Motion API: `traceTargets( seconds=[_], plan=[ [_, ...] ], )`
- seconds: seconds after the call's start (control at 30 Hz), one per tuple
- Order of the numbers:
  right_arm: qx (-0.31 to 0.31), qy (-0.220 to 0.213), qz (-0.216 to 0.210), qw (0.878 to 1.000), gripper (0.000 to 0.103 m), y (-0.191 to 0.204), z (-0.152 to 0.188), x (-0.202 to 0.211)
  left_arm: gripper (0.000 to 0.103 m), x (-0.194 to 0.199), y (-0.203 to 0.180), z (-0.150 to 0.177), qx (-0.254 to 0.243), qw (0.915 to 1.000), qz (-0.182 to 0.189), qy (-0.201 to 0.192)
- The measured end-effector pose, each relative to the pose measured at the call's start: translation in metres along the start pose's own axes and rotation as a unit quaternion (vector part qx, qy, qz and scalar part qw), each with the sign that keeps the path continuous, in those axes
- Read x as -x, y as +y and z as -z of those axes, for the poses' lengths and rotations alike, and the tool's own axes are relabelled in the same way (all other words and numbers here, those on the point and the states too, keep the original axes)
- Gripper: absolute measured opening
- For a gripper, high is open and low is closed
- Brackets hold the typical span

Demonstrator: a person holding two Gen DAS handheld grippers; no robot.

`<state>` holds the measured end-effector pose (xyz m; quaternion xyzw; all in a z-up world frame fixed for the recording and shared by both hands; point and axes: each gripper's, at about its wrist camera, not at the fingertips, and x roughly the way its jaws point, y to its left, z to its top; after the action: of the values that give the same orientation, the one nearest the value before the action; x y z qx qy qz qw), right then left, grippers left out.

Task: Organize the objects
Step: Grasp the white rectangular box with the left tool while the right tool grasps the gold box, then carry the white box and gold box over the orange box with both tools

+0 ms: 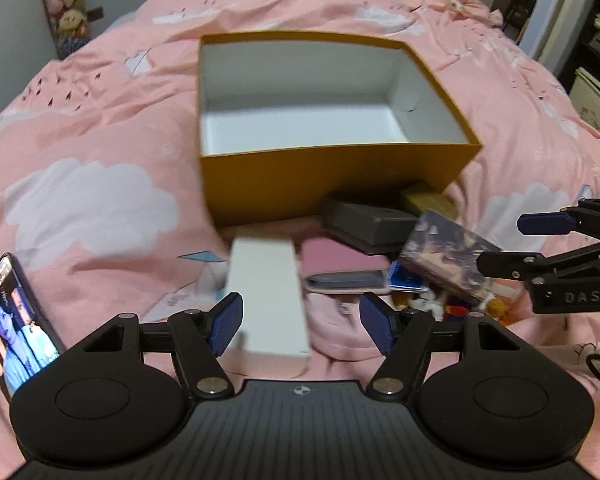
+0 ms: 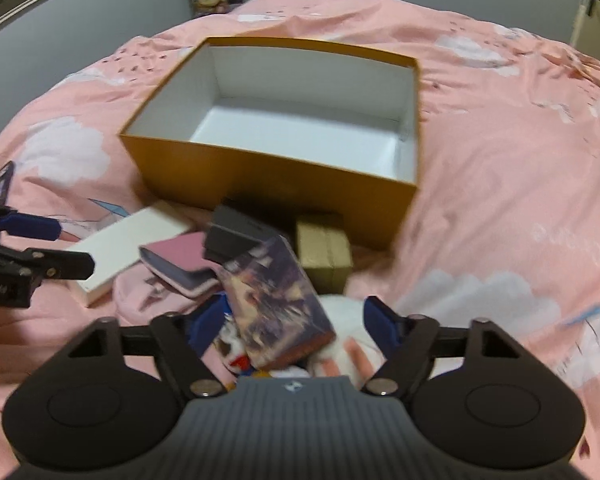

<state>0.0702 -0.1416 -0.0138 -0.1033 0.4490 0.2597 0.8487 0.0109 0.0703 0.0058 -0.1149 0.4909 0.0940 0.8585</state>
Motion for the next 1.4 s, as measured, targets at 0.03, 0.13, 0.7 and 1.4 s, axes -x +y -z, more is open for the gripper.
traceTargets(
  seconds=[0.03,0.13,0.7,1.4],
  plan=[
    [0.009,0.002,-0.008,1.000,0.070,0.003,-0.004,-0.003,0.082,-0.004,0.003,-0.003,-0.002,0.9999,-0.003,0.010],
    [0.033,0.007,-0.030,0.999,0.064,0.012,-0.017,-0.010,0.082,-0.019,0.006,-0.010,0.008,0.9991,-0.019,0.037],
    [0.044,0.035,-0.054,0.997,0.064,0.004,-0.054,-0.052,0.088,-0.102,0.014,-0.051,0.026,0.9762,-0.043,0.211],
    [-0.046,0.107,-0.051,0.992,0.057,-0.050,-0.058,-0.118,0.076,-0.099,0.040,-0.067,0.076,0.9600,-0.015,0.269]
  ],
)
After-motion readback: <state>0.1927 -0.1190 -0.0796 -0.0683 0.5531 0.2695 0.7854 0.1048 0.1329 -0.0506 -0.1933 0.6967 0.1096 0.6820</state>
